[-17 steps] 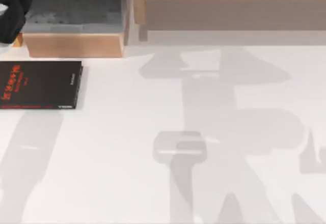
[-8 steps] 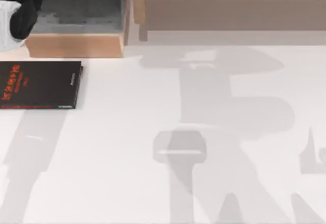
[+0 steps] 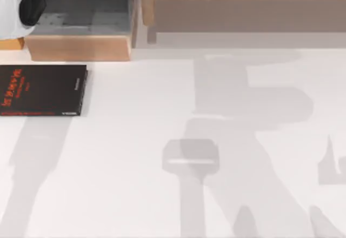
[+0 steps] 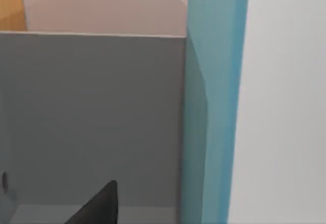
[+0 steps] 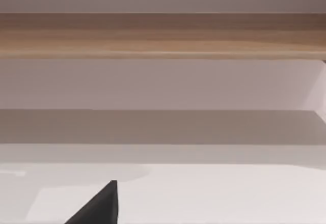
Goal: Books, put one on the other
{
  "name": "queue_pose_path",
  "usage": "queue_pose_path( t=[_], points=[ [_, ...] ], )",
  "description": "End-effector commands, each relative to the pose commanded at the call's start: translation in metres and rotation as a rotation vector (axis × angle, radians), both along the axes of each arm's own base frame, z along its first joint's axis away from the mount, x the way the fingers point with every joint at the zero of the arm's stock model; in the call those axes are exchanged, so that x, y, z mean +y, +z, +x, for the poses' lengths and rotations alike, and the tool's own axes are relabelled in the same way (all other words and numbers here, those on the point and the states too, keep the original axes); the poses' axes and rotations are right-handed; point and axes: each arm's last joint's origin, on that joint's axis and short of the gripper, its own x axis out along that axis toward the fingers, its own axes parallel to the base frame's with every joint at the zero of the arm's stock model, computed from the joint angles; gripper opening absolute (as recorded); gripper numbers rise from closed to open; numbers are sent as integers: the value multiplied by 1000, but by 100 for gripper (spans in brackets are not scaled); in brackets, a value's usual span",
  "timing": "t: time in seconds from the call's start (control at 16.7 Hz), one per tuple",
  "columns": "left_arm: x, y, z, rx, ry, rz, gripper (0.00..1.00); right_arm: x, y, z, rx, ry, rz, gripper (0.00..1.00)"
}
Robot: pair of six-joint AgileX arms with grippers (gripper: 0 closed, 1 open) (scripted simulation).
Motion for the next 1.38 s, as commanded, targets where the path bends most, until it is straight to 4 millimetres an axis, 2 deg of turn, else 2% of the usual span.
queue_pose_path(
  t=[0.24,1.02,1.38],
  points=[
    [0,0,2,0,0,0,100,0,0,0,0,0,0,100],
    [0,0,2,0,0,0,2,0,0,0,0,0,0,100],
    [0,0,2,0,0,0,0,0,0,0,0,0,0,100]
  ],
)
